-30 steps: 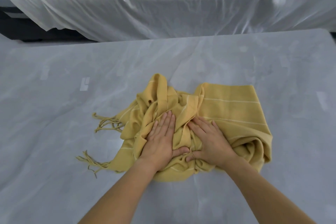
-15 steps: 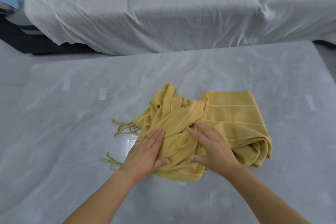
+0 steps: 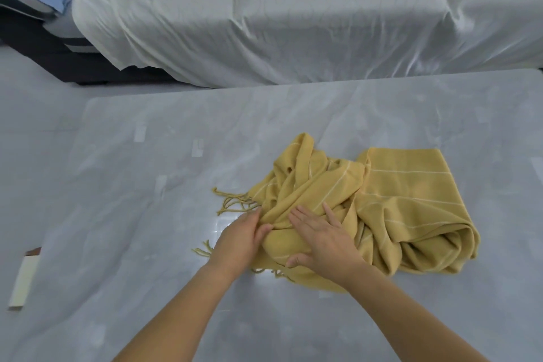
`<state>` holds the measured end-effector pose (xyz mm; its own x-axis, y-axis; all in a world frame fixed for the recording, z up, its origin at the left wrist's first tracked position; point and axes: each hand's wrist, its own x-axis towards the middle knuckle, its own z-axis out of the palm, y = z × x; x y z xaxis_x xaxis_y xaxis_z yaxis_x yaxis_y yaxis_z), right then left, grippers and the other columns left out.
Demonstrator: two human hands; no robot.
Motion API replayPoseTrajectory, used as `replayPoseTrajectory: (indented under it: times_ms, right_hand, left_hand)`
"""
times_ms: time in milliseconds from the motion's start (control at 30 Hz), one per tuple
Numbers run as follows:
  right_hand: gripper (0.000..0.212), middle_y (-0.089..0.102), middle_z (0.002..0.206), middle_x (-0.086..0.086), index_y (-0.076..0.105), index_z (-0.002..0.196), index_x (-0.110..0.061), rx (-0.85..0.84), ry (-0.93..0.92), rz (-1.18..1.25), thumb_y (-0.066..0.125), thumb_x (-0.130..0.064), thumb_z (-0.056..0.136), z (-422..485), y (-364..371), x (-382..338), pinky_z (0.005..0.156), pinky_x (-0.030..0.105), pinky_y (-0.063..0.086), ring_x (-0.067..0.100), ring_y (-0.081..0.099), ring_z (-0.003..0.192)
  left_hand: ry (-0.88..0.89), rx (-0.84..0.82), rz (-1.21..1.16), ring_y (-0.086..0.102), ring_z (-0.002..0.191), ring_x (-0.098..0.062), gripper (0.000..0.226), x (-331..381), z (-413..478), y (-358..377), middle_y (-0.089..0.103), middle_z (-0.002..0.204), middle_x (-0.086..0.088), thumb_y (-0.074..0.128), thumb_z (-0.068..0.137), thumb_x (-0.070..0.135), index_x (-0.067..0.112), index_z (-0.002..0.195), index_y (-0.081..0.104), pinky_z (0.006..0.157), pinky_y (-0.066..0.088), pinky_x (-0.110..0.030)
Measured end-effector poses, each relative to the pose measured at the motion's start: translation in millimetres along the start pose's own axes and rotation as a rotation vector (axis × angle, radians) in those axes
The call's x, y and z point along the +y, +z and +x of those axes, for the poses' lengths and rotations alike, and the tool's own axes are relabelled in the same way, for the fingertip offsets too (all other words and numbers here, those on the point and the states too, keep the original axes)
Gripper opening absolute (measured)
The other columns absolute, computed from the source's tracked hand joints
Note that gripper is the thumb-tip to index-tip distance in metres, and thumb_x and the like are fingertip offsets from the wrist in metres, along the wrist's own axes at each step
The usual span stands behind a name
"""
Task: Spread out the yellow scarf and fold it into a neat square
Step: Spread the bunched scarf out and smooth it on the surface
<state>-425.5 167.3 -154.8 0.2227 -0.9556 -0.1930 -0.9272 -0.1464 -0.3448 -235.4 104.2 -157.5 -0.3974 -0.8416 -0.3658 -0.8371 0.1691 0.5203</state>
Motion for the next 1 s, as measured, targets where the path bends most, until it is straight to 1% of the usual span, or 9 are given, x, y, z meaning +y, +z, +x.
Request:
replayPoseTrajectory:
  times_ms: [100,200,300,433,567,700,800,933,1000]
  right_hand:
    - [0.089,0.058,0.131,0.0,0.058,0.126,-0.01,0.006,0.001,-0.008,0.035,-0.075,0.07,-2.6,3.6,-4.6,0.107,0.045,0.018,0.012,0.049,0.125]
    - [0.098,0.043,0.144,0.001,0.042,0.138,-0.012,0.062,0.058,0.067,0.039,-0.08,0.068,-3.1,1.6,-8.5,0.111,0.044,0.012,0.012,0.039,0.133]
    - [0.104,0.031,0.151,0.003,0.024,0.145,-0.02,0.068,0.033,0.098,0.041,-0.083,0.065,6.3,-5.2,-11.9,0.112,0.045,0.008,0.013,0.031,0.138]
    - [0.096,0.026,0.153,0.001,0.021,0.146,-0.021,0.051,0.016,0.049,0.03,-0.084,0.074,17.0,-9.8,-12.4,0.113,0.045,0.005,0.014,0.026,0.14]
    - [0.08,0.025,0.153,-0.003,0.023,0.146,-0.023,0.156,0.066,0.108,0.031,-0.074,0.084,18.2,-8.1,-8.5,0.114,0.044,0.007,0.009,0.023,0.14]
    - [0.069,0.026,0.153,-0.003,0.024,0.146,-0.024,0.222,0.057,0.169,0.03,-0.066,0.092,14.4,0.5,-4.7,0.113,0.047,0.011,0.008,0.023,0.141]
    - [0.064,0.027,0.153,-0.003,0.026,0.145,-0.023,0.243,0.068,0.184,0.028,-0.063,0.094,14.9,1.8,-5.5,0.113,0.048,0.013,0.008,0.024,0.141]
    - [0.064,0.028,0.152,-0.004,0.026,0.144,-0.025,0.271,0.117,0.217,0.026,-0.064,0.093,18.3,-1.9,-11.0,0.114,0.045,0.009,0.006,0.022,0.14]
    - [0.064,0.029,0.151,-0.005,0.025,0.144,-0.026,0.279,0.14,0.236,0.024,-0.065,0.093,21.7,-4.4,-12.6,0.115,0.044,0.007,0.005,0.022,0.139]
  left_hand:
    - [-0.017,0.082,-0.026,0.058,0.079,-0.018,0.026,6.3,2.2,6.2,0.065,0.082,0.002,0.049,0.093,0.037,0.017,0.092,0.065,0.067,0.042,-0.027]
    - [0.038,0.192,-0.08,0.055,0.066,-0.015,0.026,19.3,-2.1,8.5,0.062,0.069,0.003,0.052,0.092,0.034,0.015,0.081,0.065,0.061,0.04,-0.027]
    - [0.09,0.249,-0.171,0.056,0.065,-0.009,0.032,26.7,-5.9,-0.4,0.065,0.071,0.007,0.047,0.092,0.042,0.019,0.083,0.068,0.061,0.042,-0.023]
    - [-0.042,0.334,-0.193,0.062,0.085,-0.016,0.023,-0.2,20.2,-18.1,0.069,0.092,0.002,0.048,0.095,0.028,0.017,0.103,0.066,0.071,0.043,-0.025]
    - [-0.094,0.179,-0.149,0.054,0.113,-0.021,0.034,-19.8,60.1,-9.8,0.06,0.124,-0.004,0.045,0.097,0.026,0.014,0.128,0.052,0.09,0.04,-0.029]
    - [-0.02,0.183,-0.137,0.052,0.084,-0.022,0.014,-23.0,84.9,15.5,0.058,0.092,-0.003,0.046,0.093,0.027,0.014,0.095,0.049,0.068,0.039,-0.035]
    - [-0.035,0.224,-0.105,0.053,0.089,-0.023,0.018,-27.8,93.4,27.6,0.06,0.095,-0.004,0.049,0.091,0.024,0.013,0.102,0.056,0.077,0.043,-0.037]
    - [-0.086,0.171,-0.206,0.054,0.077,-0.019,0.019,-26.0,88.5,24.1,0.061,0.08,-0.002,0.052,0.09,0.026,0.015,0.078,0.061,0.066,0.042,-0.034]
    - [-0.05,0.215,-0.196,0.052,0.078,-0.013,0.021,-26.9,82.8,10.6,0.059,0.081,0.001,0.051,0.092,0.03,0.019,0.08,0.064,0.067,0.04,-0.029]
